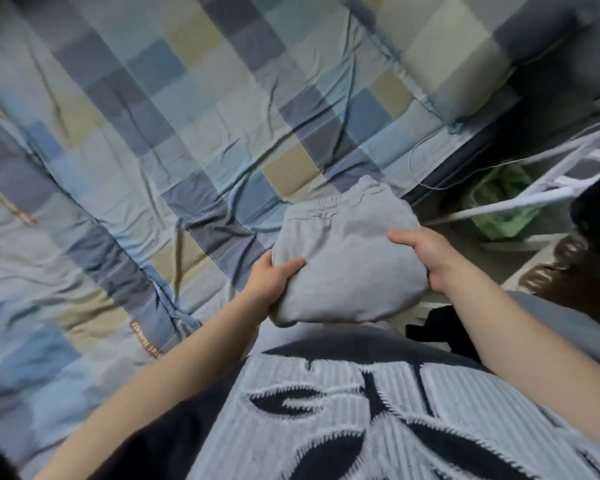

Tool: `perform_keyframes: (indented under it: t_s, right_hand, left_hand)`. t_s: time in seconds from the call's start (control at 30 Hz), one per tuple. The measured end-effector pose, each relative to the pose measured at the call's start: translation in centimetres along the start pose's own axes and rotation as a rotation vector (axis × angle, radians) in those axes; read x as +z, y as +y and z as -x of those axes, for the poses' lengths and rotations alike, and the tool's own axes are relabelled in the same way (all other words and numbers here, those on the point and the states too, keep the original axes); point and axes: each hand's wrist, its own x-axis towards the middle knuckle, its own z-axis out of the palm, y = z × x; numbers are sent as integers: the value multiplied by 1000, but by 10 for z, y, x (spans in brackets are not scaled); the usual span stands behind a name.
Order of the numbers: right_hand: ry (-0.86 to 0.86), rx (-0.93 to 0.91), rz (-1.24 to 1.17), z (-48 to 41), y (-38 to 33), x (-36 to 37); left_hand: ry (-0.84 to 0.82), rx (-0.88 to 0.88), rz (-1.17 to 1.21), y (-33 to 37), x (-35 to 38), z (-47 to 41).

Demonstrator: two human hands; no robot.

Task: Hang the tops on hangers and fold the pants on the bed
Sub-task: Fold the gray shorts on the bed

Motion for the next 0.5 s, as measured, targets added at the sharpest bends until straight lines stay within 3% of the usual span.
perform_keyframes:
  t_s: [0.23,0.5]
  right_hand:
    - [176,-290,-277,109,35,-70]
    - [289,-603,-487,222,85,-185]
  left_hand:
    - [-191,327,-309,47,56,52]
    - [-399,723,-418,72,184,137]
